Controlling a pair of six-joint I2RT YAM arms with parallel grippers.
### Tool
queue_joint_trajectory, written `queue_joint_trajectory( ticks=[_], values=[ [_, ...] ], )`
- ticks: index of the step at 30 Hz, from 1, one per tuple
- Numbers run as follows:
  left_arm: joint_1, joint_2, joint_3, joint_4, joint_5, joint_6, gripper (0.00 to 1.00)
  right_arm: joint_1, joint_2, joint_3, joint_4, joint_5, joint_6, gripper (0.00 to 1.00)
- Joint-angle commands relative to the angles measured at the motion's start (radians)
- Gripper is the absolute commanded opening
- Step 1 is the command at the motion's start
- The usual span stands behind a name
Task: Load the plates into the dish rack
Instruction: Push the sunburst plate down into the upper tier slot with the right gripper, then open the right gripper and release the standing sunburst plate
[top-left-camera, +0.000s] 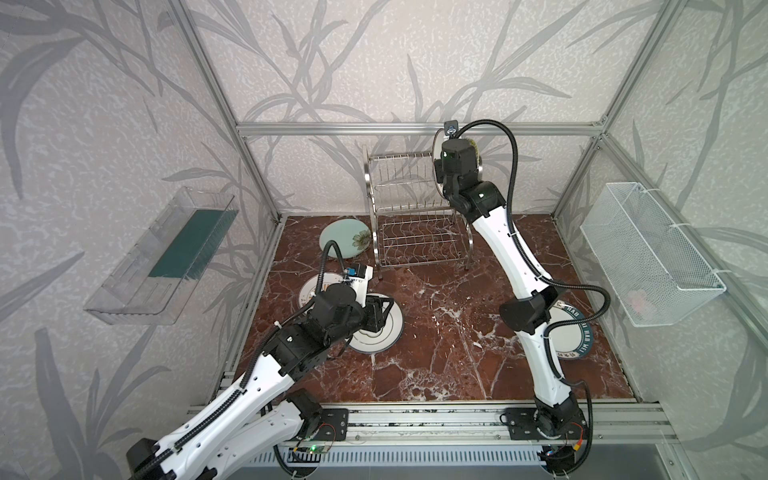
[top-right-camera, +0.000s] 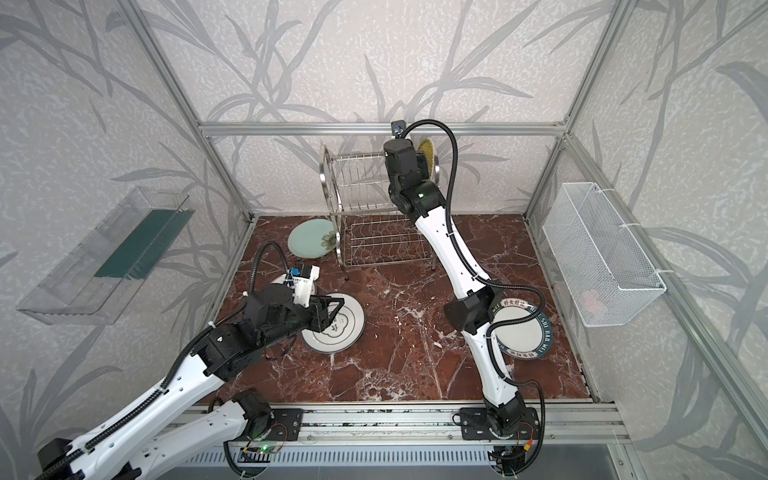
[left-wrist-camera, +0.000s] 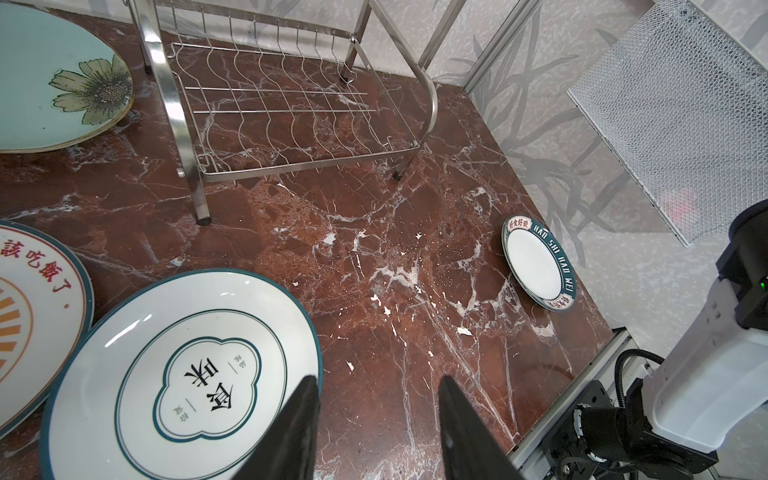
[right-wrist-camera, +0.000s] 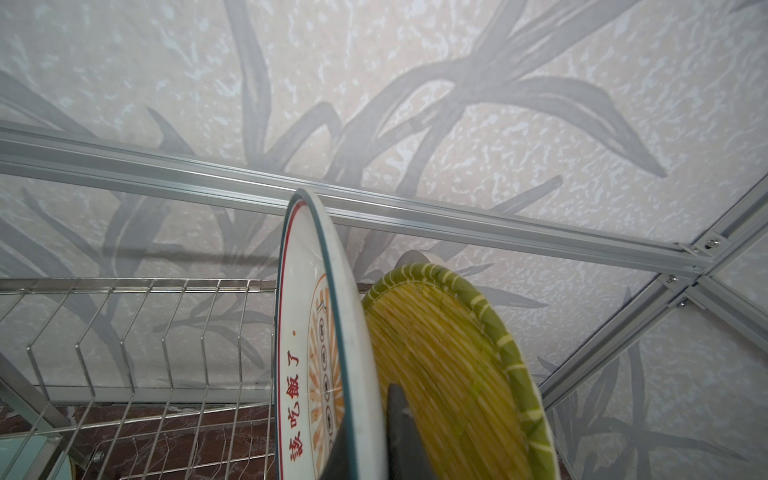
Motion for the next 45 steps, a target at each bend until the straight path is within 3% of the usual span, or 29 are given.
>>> queue_joint_trajectory(
  ticks=[1, 19, 28, 37, 45],
  values=[
    [-0.004, 0.0, 0.006, 0.01, -0.001, -0.005, 0.45, 0.019, 0.002, 0.041, 0.064, 0.042, -0.008, 0.0],
    [-0.004, -0.024, -0.013, 0.005, -0.013, -0.005, 0.45, 0.046, -0.007, -0.017, 0.029, 0.116, 0.01, 0.0],
    [-0.004, -0.035, -0.011, -0.004, -0.024, 0.001, 0.45, 0.048, -0.035, -0.064, 0.002, 0.112, 0.066, 0.12],
    [-0.004, -0.033, 0.009, -0.027, -0.042, 0.027, 0.45, 0.048, -0.062, -0.066, -0.009, 0.088, 0.072, 0.29],
    [-0.002, -0.011, 0.056, -0.067, -0.095, 0.059, 0.45, 0.048, -0.087, -0.05, -0.01, 0.061, 0.058, 0.59]
  ],
)
